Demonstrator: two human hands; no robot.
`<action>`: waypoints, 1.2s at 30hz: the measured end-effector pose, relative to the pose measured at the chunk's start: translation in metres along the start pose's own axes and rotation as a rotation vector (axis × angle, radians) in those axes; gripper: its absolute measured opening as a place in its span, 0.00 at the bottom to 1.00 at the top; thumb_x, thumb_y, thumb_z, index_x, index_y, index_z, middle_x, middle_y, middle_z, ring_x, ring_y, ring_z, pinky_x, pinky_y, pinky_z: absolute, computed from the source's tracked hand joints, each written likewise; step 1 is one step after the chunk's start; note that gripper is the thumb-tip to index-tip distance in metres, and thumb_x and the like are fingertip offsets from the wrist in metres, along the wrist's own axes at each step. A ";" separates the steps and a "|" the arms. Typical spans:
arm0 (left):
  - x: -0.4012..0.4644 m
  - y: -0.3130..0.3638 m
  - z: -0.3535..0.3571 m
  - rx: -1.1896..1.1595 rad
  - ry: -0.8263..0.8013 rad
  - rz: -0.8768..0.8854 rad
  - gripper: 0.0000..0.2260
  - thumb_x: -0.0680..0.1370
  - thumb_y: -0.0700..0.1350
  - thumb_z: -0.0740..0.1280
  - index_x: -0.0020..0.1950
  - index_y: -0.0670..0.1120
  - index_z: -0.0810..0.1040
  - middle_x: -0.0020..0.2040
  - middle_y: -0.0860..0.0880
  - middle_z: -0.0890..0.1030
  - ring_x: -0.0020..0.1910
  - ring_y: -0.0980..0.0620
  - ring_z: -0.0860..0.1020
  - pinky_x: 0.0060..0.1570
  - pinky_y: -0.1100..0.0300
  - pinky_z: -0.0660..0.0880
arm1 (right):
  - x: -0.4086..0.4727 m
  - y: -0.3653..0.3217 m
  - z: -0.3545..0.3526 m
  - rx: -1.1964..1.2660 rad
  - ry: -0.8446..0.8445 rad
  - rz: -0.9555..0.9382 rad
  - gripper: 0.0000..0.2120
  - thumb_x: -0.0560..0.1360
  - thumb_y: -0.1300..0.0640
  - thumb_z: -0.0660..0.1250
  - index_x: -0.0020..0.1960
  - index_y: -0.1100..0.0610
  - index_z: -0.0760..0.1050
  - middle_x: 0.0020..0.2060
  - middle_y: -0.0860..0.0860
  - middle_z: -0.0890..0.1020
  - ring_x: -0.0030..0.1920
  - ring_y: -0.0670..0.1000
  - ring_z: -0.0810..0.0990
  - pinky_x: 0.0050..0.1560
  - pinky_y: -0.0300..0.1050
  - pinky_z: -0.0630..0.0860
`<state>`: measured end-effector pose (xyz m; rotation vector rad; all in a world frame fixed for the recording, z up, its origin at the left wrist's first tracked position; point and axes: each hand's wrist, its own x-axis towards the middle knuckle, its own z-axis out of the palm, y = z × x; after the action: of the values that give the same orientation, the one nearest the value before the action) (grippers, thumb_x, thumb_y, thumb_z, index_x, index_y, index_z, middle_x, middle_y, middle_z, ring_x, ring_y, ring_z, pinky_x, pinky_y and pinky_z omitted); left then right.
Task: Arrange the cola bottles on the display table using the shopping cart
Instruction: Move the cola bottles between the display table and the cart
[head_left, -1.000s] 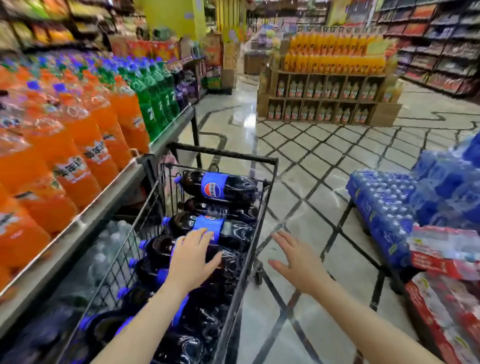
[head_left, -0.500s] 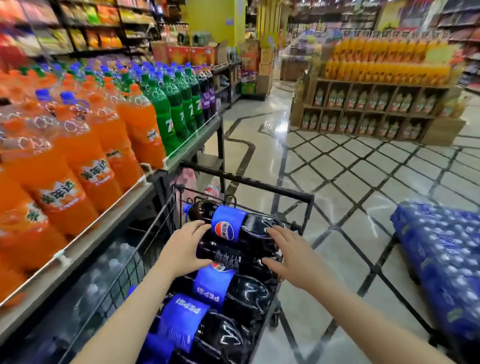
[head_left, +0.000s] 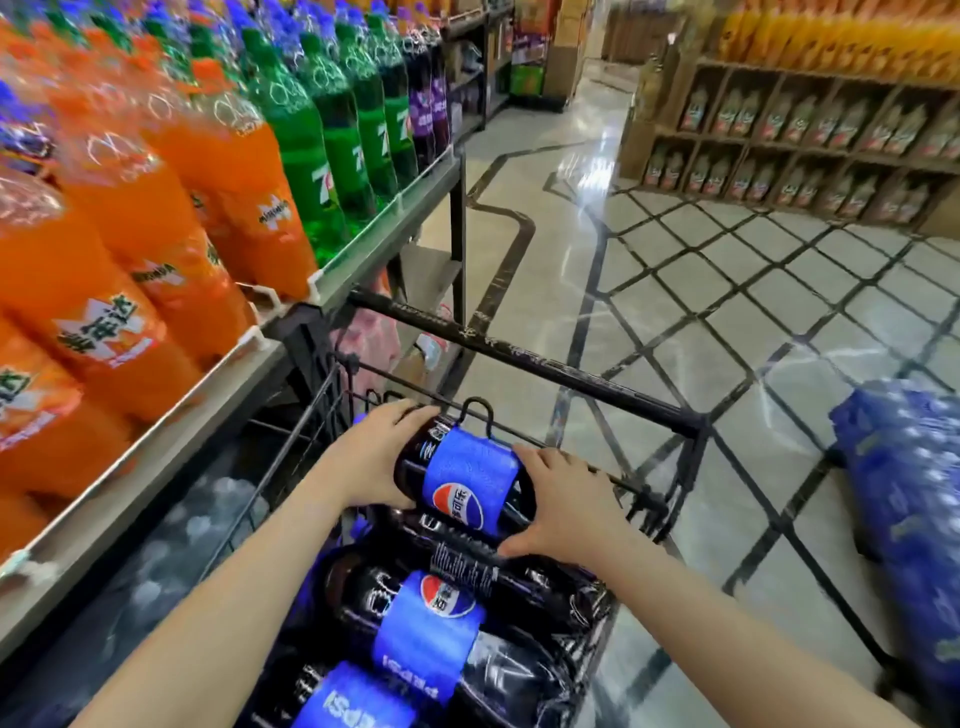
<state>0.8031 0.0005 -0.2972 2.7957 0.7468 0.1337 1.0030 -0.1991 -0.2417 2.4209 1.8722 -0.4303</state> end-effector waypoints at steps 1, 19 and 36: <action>-0.001 0.001 0.000 -0.004 0.014 0.005 0.53 0.54 0.61 0.74 0.77 0.50 0.61 0.70 0.45 0.67 0.68 0.45 0.68 0.69 0.51 0.67 | 0.002 -0.002 -0.002 -0.020 -0.036 0.023 0.58 0.57 0.29 0.73 0.76 0.48 0.48 0.69 0.52 0.68 0.66 0.57 0.69 0.61 0.57 0.71; -0.111 0.071 -0.036 0.084 0.272 -0.006 0.46 0.56 0.59 0.77 0.72 0.47 0.69 0.62 0.42 0.72 0.62 0.43 0.68 0.60 0.49 0.71 | -0.067 -0.012 0.007 -0.012 0.124 -0.124 0.53 0.58 0.35 0.71 0.76 0.44 0.49 0.66 0.46 0.66 0.65 0.54 0.67 0.61 0.53 0.64; -0.321 0.212 -0.051 0.165 0.323 0.028 0.46 0.56 0.56 0.78 0.72 0.45 0.70 0.62 0.40 0.72 0.59 0.42 0.73 0.60 0.52 0.70 | -0.301 -0.062 0.055 0.007 0.217 -0.162 0.55 0.56 0.34 0.72 0.76 0.44 0.49 0.67 0.47 0.68 0.64 0.55 0.69 0.60 0.52 0.68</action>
<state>0.6192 -0.3275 -0.2010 2.9798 0.8227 0.5649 0.8649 -0.4777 -0.2110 2.4152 2.1663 -0.1875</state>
